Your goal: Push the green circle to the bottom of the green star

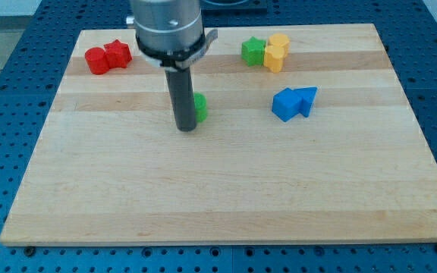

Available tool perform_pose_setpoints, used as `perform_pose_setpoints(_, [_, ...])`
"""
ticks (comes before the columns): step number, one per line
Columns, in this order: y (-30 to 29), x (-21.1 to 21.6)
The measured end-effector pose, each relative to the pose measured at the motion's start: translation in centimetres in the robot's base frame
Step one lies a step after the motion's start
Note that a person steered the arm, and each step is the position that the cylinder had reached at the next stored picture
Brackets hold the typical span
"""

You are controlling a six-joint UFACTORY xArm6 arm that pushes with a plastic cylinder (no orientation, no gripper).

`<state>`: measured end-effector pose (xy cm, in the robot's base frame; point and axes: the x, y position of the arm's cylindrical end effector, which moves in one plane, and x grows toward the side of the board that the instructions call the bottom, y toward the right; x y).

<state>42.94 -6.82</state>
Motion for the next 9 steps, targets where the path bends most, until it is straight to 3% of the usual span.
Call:
perform_pose_setpoints(2, [1.7,-6.0])
perform_pose_setpoints(4, [6.1,-9.1])
perform_pose_setpoints(9, [4.2,-14.1])
